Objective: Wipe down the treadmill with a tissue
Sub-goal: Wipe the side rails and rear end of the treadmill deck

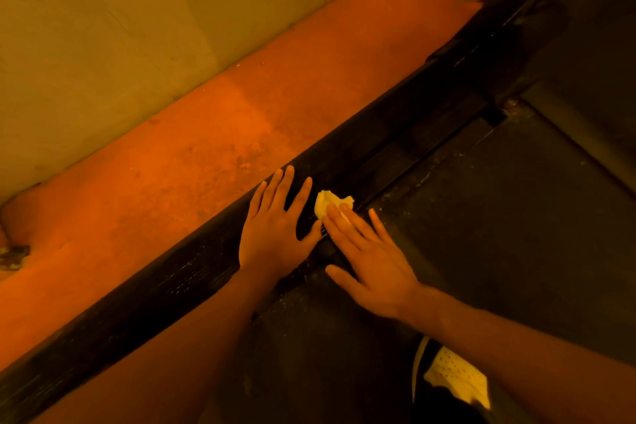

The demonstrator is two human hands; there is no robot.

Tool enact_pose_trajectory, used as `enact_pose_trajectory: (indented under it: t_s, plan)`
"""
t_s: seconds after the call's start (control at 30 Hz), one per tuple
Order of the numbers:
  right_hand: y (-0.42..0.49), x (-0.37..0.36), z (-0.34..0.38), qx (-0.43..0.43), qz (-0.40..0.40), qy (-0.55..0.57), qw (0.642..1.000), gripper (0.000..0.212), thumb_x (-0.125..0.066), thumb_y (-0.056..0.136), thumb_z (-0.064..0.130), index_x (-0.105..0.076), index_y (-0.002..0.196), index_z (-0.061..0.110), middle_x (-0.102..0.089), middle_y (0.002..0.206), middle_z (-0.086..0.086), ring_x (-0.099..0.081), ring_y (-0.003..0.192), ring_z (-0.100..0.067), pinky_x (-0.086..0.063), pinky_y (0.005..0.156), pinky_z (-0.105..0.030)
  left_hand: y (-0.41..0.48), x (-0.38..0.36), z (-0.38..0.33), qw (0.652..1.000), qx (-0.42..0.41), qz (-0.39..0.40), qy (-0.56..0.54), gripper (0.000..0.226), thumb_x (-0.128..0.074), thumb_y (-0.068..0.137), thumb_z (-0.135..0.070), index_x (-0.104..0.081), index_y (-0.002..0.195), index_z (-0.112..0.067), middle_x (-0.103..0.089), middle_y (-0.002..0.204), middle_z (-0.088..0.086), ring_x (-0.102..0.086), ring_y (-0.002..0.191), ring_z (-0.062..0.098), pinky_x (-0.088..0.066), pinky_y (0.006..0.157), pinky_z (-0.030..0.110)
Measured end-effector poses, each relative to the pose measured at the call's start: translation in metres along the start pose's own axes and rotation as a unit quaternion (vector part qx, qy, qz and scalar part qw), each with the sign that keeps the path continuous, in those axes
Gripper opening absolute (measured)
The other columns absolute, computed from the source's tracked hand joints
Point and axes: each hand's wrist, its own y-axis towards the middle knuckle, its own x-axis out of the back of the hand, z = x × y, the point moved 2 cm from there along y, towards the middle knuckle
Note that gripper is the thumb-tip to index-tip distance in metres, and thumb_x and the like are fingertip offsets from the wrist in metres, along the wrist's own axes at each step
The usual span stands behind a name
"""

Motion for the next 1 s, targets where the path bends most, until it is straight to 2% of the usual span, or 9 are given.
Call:
enact_pose_trajectory:
  t_s: [0.07,0.13,0.27,0.43,0.5,0.63,0.73,0.87,1.0]
  plan:
    - [0.004,0.008,-0.026,-0.025,-0.024,-0.023,0.999,0.077,-0.007,0.103,0.067,-0.007,0.167,0.023,0.0,0.174,0.004,0.008,0.16,-0.014,-0.001,0.128,-0.056,0.0,0.002,0.0,1.0,0.002,0.006,-0.002,0.074,-0.038,0.099,-0.06,-0.031,0.163,-0.023,-0.019,0.171,0.013,-0.016,0.159,0.029,-0.016,0.129,0.049]
    - [0.015,0.026,-0.061,-0.108,-0.07,-0.02,0.991,0.079,-0.008,0.102,0.067,-0.011,0.167,0.023,-0.005,0.174,0.001,0.002,0.161,-0.017,-0.007,0.127,-0.059,0.001,0.004,-0.001,1.0,0.001,0.017,-0.006,0.075,-0.036,0.099,-0.061,-0.029,0.163,-0.023,-0.018,0.171,0.012,-0.015,0.159,0.029,-0.016,0.129,0.049]
    - [0.034,0.043,-0.087,-0.224,-0.086,-0.017,0.971,0.086,-0.003,0.097,0.073,0.001,0.167,0.022,0.008,0.174,0.0,0.013,0.159,-0.019,0.007,0.128,-0.05,0.0,0.004,0.0,1.0,0.0,0.012,-0.019,0.075,-0.036,0.099,-0.061,-0.03,0.163,-0.022,-0.018,0.171,0.012,-0.015,0.159,0.03,-0.016,0.129,0.05]
    - [0.026,0.014,-0.016,-0.055,-0.026,-0.043,0.997,0.085,-0.007,0.101,0.071,-0.004,0.167,0.018,0.004,0.174,-0.002,0.014,0.16,-0.02,0.006,0.129,-0.049,-0.007,0.008,0.01,0.995,-0.025,0.018,-0.093,0.076,-0.043,0.096,-0.05,-0.027,0.163,-0.017,-0.02,0.17,0.015,-0.014,0.159,0.031,-0.018,0.128,0.052]
    - [0.025,0.008,-0.011,-0.03,-0.024,-0.055,0.998,0.08,-0.011,0.104,0.067,-0.006,0.167,0.019,0.003,0.174,0.0,0.012,0.16,-0.018,0.003,0.13,-0.049,-0.017,0.012,0.015,0.997,-0.02,0.022,-0.075,0.075,-0.042,0.097,-0.049,-0.026,0.164,-0.018,-0.018,0.171,0.014,-0.012,0.159,0.03,-0.018,0.128,0.052]
    - [0.03,0.018,-0.029,0.014,-0.014,-0.092,0.996,0.074,-0.011,0.106,0.064,-0.015,0.166,0.022,-0.003,0.174,-0.005,0.002,0.161,-0.022,-0.005,0.13,-0.052,-0.044,0.02,0.035,0.998,0.036,0.036,-0.034,0.076,-0.036,0.099,-0.056,-0.018,0.166,-0.025,-0.012,0.173,0.011,-0.005,0.16,0.028,-0.005,0.129,0.047]
    - [0.035,0.024,-0.035,0.026,-0.002,-0.115,0.993,0.074,-0.012,0.106,0.063,-0.022,0.165,0.021,-0.005,0.174,-0.007,0.003,0.161,-0.026,-0.007,0.129,-0.053,-0.068,0.025,0.048,0.997,0.058,0.047,-0.02,0.075,-0.033,0.101,-0.06,-0.014,0.166,-0.028,-0.007,0.174,0.008,0.0,0.161,0.026,-0.001,0.129,0.048]
    - [0.031,0.015,-0.023,0.017,-0.004,-0.122,0.992,0.081,-0.011,0.105,0.067,-0.007,0.166,0.014,0.001,0.174,-0.009,0.006,0.161,-0.023,-0.008,0.13,-0.051,-0.095,0.027,0.067,0.997,0.05,0.059,0.017,0.075,-0.031,0.102,-0.062,-0.015,0.166,-0.027,-0.007,0.174,0.007,0.001,0.161,0.028,-0.007,0.129,0.053]
    - [0.033,0.022,-0.032,-0.005,-0.007,-0.131,0.991,0.085,-0.008,0.103,0.069,-0.009,0.166,0.013,-0.004,0.174,-0.007,0.0,0.161,-0.021,-0.007,0.129,-0.052,-0.103,0.022,0.083,0.994,0.061,0.089,0.032,0.075,-0.023,0.103,-0.066,-0.009,0.166,-0.029,-0.004,0.174,0.006,0.002,0.161,0.028,-0.01,0.128,0.056]
